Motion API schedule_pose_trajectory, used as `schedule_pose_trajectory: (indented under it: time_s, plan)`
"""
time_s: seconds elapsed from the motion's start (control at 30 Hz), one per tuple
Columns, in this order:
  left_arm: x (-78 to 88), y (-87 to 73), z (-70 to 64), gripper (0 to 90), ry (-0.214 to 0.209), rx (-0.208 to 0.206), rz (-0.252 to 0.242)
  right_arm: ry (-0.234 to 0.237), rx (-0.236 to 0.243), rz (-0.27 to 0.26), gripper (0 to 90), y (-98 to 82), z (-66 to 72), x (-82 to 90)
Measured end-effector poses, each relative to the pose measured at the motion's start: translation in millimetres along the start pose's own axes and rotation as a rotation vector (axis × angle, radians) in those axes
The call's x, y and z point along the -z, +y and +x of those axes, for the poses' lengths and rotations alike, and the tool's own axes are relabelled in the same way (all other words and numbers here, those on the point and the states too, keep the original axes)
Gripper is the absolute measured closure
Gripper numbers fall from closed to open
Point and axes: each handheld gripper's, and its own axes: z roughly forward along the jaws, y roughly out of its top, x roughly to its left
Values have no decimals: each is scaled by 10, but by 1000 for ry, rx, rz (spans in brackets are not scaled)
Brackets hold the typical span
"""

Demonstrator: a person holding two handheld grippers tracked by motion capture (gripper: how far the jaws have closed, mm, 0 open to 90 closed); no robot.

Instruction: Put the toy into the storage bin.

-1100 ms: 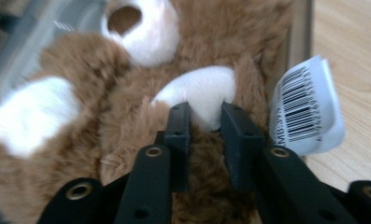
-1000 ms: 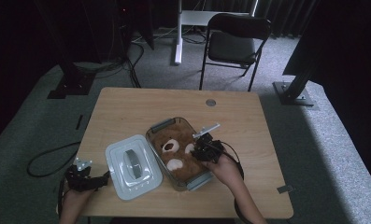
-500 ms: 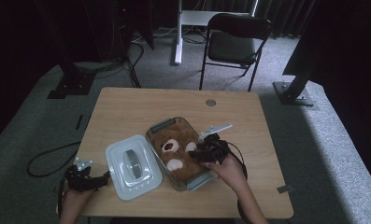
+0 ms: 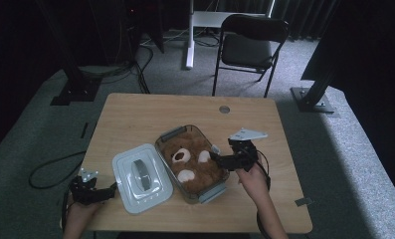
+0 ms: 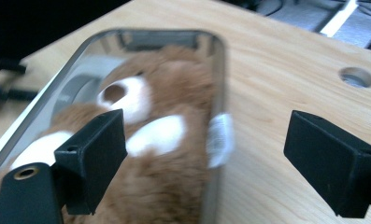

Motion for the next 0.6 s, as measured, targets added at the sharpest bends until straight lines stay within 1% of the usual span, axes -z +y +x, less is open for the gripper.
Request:
schedule_pose_trajectory:
  time_s: [0.07, 0.13, 0.27, 0.33, 0.5, 0.53, 0.6]
  plan:
    - [0, 0, 0, 7, 0, 0, 0, -5, -34, -11, 123, -22, -99, 29]
    - [0, 0, 0, 7, 0, -1, 0, -45, -49, 2, 120, -55, -185, 41]
    - [3, -2, 1, 7, -3, -6, 1, -99, -72, 15, 117, -125, -297, 40]
    - [8, -5, 3, 7, -7, -10, 4, -95, -90, 16, 105, -163, -353, 36]
    - [18, 16, -20, 8, -3, -1, 28, -136, -113, 25, 106, -273, -453, 6]
    - [21, 21, -29, 8, -2, -1, 35, -135, -119, 24, 105, -301, -477, -3]
    - [31, 31, -51, 8, -4, -3, 52, -156, -143, 27, 106, -358, -521, -21]
